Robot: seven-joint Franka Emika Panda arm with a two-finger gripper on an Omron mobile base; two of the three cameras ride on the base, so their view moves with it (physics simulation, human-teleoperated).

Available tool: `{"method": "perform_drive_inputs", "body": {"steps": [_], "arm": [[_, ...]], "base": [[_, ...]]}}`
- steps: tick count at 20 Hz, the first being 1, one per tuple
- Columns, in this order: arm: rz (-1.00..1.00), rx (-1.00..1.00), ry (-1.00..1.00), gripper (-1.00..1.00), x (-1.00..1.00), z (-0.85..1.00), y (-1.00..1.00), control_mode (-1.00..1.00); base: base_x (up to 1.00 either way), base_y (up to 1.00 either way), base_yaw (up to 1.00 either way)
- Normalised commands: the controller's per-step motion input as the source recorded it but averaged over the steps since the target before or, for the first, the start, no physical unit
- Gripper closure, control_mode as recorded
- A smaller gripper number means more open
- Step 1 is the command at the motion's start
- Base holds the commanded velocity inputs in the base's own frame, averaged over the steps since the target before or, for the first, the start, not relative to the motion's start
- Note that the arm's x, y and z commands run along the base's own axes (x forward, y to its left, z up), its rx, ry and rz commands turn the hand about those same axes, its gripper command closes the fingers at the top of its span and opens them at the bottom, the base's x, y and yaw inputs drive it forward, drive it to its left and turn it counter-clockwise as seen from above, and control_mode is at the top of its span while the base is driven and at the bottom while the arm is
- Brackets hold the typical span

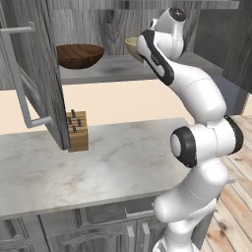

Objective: Open the cabinet. Pick the bowls from the counter and place them in the cabinet. Then close the cabinet.

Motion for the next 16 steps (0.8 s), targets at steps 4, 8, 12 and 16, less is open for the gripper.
{"method": "perform_drive_inputs", "body": {"steps": [4,8,12,16], "arm": [[0.02,0.00,-0.07,-1.00,0.00,0.24,0.00,-1.00],[0.06,-0.02,-0.18,-1.00,-0.33,-0.16,0.00,-1.00],[0.05,0.00,-0.38,-1.00,-0.37,-0.24,0.00,-1.00],[0.05,0.00,-0.43,-1.00,-0.37,0.00,0.00,-1.00]], "base": [[0.00,0.00,0.00],[0.00,0.00,0.00],[0.00,0.00,0.00],[0.00,0.00,0.00]]}}
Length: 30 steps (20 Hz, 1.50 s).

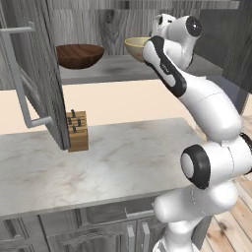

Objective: Open the cabinet. Pick the bowls from the counter and place them in the cabinet. Then close the cabinet.

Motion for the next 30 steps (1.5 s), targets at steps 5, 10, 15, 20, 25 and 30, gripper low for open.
{"method": "perform_drive_inputs", "body": {"steps": [5,10,15,20,25,30], "arm": [[0.02,0.00,-0.21,-1.00,-0.39,0.31,0.00,-1.00],[0.00,-0.03,0.00,-1.00,-0.54,0.36,0.00,-1.00],[0.00,-0.05,0.00,-1.00,-0.71,0.38,0.00,-1.00],[0.00,-0.06,0.00,-1.00,-0.73,0.22,0.00,-1.00],[0.00,-0.07,-0.01,-1.00,-0.75,0.00,0.00,-1.00],[0.00,-0.04,-0.03,-1.00,-0.88,0.00,-0.08,-1.00]], "base": [[0.00,0.00,0.00],[0.00,0.00,0.00],[0.00,0.00,0.00],[0.00,0.00,0.00],[0.00,0.00,0.00],[0.00,0.00,0.00]]}}
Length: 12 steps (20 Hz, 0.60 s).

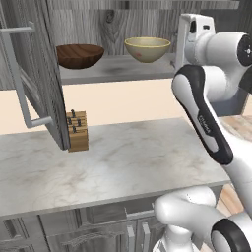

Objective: Open the cabinet. Pick the bowls from the counter and place them in the cabinet. Then close the cabinet.

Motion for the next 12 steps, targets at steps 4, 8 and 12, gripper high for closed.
{"method": "perform_drive_inputs", "body": {"steps": [4,8,12], "arm": [[0.00,-0.01,-0.04,-1.00,-0.94,0.00,-0.19,-1.00],[0.00,0.00,0.00,-1.00,-0.93,0.00,-0.24,-1.00],[0.00,0.00,0.00,-1.00,-0.77,0.00,-0.21,-1.00]], "base": [[0.00,0.00,0.00],[0.00,0.00,0.00],[0.00,0.00,0.00]]}}
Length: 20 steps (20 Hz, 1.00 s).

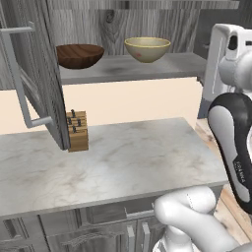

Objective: Open the cabinet. Pick the bowls from the counter and place them in the cabinet. Then close the cabinet.

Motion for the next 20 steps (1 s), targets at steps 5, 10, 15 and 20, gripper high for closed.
{"method": "perform_drive_inputs", "body": {"steps": [5,10,15,20], "arm": [[0.00,0.00,0.00,-1.00,-0.64,0.00,-0.16,-1.00],[0.00,0.00,0.00,-1.00,-0.51,0.00,-0.12,-1.00],[0.03,0.00,0.00,-1.00,-0.29,0.00,-0.10,-1.00],[0.04,0.00,0.00,-1.00,-0.24,0.00,-0.19,-1.00]], "base": [[0.00,0.00,0.00],[0.00,0.00,0.00],[0.00,0.00,0.00],[0.00,0.00,0.00]]}}
